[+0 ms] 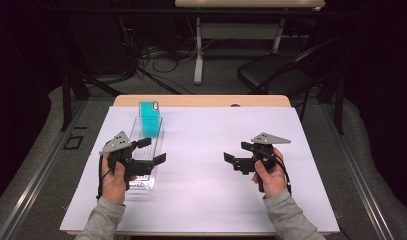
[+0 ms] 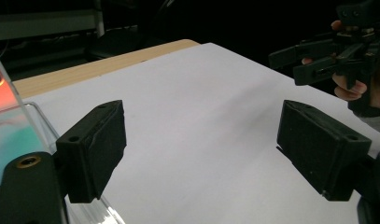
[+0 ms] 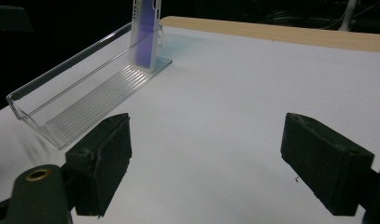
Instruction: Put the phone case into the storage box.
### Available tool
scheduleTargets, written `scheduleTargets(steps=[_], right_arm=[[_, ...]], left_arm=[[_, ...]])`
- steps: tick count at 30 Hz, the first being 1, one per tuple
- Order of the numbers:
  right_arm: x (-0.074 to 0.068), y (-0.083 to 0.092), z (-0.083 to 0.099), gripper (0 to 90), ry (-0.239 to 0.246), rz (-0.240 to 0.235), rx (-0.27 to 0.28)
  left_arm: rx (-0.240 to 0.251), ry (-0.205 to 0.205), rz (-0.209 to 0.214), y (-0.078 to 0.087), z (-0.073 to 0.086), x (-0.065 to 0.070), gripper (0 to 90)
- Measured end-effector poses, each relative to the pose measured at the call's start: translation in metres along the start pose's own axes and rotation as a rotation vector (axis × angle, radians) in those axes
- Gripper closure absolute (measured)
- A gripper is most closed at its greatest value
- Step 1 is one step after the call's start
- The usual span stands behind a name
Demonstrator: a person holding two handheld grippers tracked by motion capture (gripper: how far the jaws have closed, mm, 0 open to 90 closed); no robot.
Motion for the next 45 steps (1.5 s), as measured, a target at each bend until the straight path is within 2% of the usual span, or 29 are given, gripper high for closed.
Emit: scheduleTargets(steps=[15, 19, 22, 32, 45], right_arm=[[-0.001, 0.005, 0.011, 16.1, 0.001, 0.001, -0.023], [-0.001, 0.006, 0.013, 16.1, 0.004, 0.003, -0.025], [0.000, 0.007, 0.014, 16.1, 0.001, 0.004, -0.025], [0.000, 0.010, 0.023, 16.1, 0.007, 0.005, -0.027], [0.001, 0.008, 0.030, 16.1, 0.019, 0.007, -0.035]], left_arm=[[-0.045, -0.033, 0.042, -0.013, 0.013, 0.022, 15.9], [-0.043, -0.039, 0.055, -0.015, 0.014, 0.026, 15.9], [-0.056, -0.049, 0.050, -0.017, 0.017, 0.027, 15.9], [-0.062, -0.036, 0.037, -0.019, 0.027, 0.024, 15.9], [-0.075, -0.039, 0.036, -0.020, 0.033, 0.023, 15.9]])
Point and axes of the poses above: each handheld gripper's, and its own axes: y roughly backward along the jaws, z roughly out of its underside, x roughly to its right, the point moved 3 cm from there along -y, roughly forward along the jaws, and after that the axes turned 11 degrees about x, right-handed, at the moved point
